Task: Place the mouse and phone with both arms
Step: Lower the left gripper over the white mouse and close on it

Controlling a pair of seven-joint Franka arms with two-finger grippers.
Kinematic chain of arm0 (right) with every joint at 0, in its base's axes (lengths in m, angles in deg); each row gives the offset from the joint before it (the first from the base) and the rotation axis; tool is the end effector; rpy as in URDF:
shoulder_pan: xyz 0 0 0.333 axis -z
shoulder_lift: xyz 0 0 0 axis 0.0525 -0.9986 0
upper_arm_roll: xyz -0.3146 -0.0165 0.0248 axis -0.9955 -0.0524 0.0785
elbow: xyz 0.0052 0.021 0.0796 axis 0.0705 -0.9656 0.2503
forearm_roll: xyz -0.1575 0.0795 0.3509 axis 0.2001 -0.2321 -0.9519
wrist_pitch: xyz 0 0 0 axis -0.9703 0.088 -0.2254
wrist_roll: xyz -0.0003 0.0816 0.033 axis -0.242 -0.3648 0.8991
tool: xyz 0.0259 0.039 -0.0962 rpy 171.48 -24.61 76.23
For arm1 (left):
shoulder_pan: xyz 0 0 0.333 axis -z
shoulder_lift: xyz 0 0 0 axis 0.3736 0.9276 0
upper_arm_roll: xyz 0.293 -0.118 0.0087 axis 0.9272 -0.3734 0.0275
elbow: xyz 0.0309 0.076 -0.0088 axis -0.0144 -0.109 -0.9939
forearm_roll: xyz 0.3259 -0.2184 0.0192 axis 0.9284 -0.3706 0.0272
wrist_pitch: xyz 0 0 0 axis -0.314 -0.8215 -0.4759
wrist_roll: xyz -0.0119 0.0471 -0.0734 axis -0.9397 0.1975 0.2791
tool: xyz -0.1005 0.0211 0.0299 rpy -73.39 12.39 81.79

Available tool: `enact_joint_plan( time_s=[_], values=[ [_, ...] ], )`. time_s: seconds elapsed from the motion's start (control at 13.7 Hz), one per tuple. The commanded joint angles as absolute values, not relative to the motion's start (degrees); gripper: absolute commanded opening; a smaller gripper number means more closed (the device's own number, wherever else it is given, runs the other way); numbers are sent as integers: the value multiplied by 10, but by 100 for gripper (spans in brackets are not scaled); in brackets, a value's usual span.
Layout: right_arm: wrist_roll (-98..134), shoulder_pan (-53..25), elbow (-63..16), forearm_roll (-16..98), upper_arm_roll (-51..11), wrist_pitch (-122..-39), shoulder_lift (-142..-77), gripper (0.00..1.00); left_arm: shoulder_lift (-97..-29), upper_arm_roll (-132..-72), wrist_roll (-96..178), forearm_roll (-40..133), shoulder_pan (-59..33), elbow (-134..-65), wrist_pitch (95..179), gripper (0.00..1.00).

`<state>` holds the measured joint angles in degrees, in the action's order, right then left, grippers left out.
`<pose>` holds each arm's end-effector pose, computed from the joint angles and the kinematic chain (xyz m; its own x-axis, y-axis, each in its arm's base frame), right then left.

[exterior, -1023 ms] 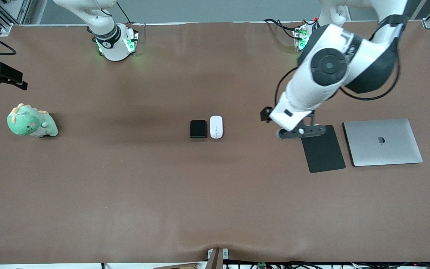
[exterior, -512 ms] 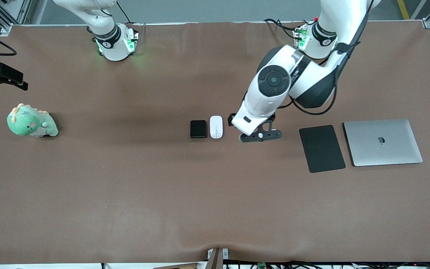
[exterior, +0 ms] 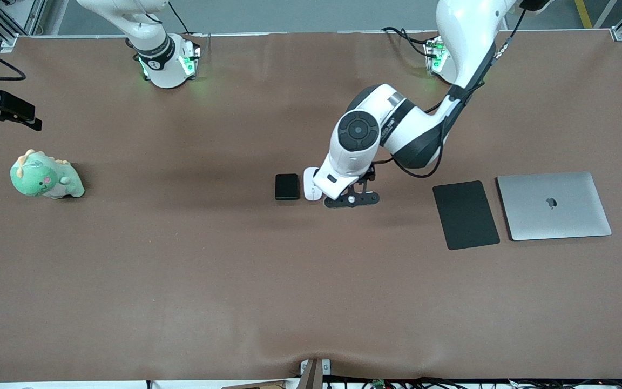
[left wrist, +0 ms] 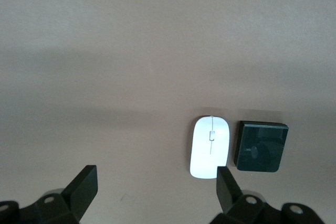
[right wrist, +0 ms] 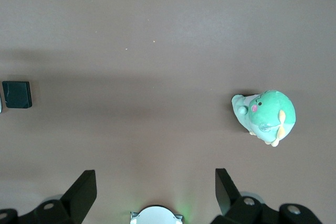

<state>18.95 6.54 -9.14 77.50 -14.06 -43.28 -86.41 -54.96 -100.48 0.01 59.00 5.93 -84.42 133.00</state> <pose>0.5369 -0.0277 0.6477 0.9921 0.0511 -0.1144 0.0493 -0.9986 -0.0187 0.5240 -0.4617 0.3415 0.9904 0.0633 -0.1227 0.0660 -0.9977 0.0183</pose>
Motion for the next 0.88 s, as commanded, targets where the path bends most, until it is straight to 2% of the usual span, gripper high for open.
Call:
enact_joint_plan(
  time_s=[0.0, 0.8],
  values=[
    [195, 69, -87, 771, -137, -429, -866, 100, -532, -998, -13, 605, 82, -834, 1351, 100],
    [197, 68, -88, 773, -137, -429, -866, 100, -450, -1000, -33, 681, 130, -846, 1439, 100]
  ],
)
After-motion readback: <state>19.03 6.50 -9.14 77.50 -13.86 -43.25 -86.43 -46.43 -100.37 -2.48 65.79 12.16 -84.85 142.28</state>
